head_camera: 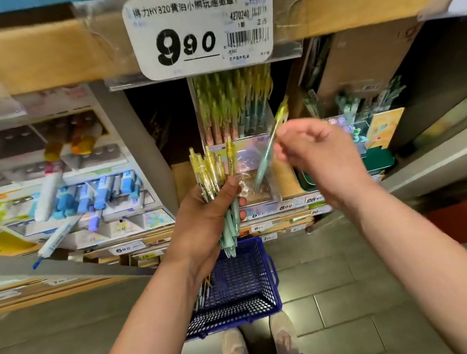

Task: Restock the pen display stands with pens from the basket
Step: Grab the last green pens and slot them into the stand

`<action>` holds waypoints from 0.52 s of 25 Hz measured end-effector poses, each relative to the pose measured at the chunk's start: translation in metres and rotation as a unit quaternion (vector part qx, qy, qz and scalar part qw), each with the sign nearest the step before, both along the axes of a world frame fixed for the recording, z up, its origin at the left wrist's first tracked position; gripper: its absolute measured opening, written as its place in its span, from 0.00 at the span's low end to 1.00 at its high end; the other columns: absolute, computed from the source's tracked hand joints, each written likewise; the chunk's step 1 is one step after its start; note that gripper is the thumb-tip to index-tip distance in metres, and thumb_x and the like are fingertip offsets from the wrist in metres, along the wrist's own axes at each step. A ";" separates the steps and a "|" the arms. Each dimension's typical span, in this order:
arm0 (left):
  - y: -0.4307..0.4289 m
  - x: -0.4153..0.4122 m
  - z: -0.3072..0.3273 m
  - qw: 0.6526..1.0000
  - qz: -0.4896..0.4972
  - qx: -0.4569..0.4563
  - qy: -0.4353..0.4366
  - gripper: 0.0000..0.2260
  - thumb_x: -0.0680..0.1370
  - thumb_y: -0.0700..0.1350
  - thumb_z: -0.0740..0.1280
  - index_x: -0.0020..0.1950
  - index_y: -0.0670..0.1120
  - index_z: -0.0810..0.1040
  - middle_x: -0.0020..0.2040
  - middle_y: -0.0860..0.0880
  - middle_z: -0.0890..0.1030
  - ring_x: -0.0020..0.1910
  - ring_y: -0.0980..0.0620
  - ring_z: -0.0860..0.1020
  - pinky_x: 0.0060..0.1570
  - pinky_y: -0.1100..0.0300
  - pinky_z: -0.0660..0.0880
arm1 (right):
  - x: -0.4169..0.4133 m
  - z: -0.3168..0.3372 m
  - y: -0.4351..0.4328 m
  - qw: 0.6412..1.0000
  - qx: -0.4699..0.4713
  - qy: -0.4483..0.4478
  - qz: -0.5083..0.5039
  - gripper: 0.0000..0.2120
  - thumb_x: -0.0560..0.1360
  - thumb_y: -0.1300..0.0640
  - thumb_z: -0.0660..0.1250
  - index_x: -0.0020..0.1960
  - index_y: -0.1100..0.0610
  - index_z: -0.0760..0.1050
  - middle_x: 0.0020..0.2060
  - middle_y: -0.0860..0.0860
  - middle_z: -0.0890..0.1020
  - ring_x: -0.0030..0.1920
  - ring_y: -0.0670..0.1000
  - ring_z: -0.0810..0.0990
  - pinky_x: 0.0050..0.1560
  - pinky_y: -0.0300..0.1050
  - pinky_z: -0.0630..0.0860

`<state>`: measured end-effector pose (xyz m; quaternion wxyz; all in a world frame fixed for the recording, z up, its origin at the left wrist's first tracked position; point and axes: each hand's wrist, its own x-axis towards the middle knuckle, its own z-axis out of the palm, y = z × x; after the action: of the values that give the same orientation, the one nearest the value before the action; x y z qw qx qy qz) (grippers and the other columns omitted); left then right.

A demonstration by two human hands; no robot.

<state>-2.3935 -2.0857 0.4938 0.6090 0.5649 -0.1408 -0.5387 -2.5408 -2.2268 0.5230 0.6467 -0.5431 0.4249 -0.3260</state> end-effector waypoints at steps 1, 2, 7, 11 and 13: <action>-0.002 0.000 -0.001 1.000 -0.002 -0.003 0.002 0.11 0.78 0.47 0.72 0.54 0.42 0.79 0.38 0.46 0.79 0.37 0.52 0.79 0.36 0.59 0.79 | 0.004 0.005 -0.014 0.998 -0.042 0.020 -0.033 0.02 0.76 0.60 0.73 0.46 0.56 0.84 0.39 0.53 0.87 0.43 0.51 0.86 0.55 0.50 0.83; -0.004 -0.001 -0.003 1.000 -0.001 -0.006 0.003 0.09 0.78 0.47 0.72 0.53 0.42 0.79 0.37 0.47 0.80 0.37 0.52 0.79 0.36 0.60 0.79 | 0.010 0.009 -0.028 0.994 -0.081 0.041 -0.066 0.02 0.75 0.60 0.72 0.45 0.55 0.84 0.39 0.53 0.87 0.44 0.52 0.87 0.55 0.53 0.83; -0.010 -0.002 -0.007 1.000 -0.004 -0.008 -0.002 0.09 0.77 0.47 0.73 0.52 0.43 0.81 0.38 0.47 0.80 0.37 0.52 0.80 0.37 0.58 0.79 | 0.042 0.014 -0.063 0.976 -0.200 0.011 -0.090 0.05 0.75 0.60 0.72 0.44 0.51 0.81 0.42 0.55 0.86 0.47 0.57 0.86 0.53 0.60 0.82; -0.015 -0.001 -0.006 1.000 0.002 -0.004 0.007 0.10 0.78 0.46 0.72 0.54 0.42 0.80 0.41 0.47 0.81 0.39 0.52 0.80 0.38 0.56 0.78 | 0.051 0.001 -0.069 0.946 -0.305 0.087 -0.067 0.04 0.76 0.58 0.71 0.50 0.57 0.82 0.44 0.55 0.86 0.46 0.55 0.86 0.52 0.55 0.81; -0.018 -0.001 -0.005 1.000 0.001 -0.003 0.006 0.09 0.78 0.46 0.72 0.55 0.42 0.80 0.41 0.47 0.81 0.38 0.52 0.80 0.37 0.57 0.77 | 0.053 -0.003 -0.072 0.943 -0.309 0.107 -0.053 0.06 0.77 0.57 0.71 0.51 0.58 0.83 0.44 0.53 0.86 0.46 0.53 0.86 0.51 0.50 0.81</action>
<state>-2.3942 -2.1040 0.4891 0.6119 0.5601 -0.1382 -0.5411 -2.4877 -2.2987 0.5195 0.3794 -0.7251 0.3981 -0.4146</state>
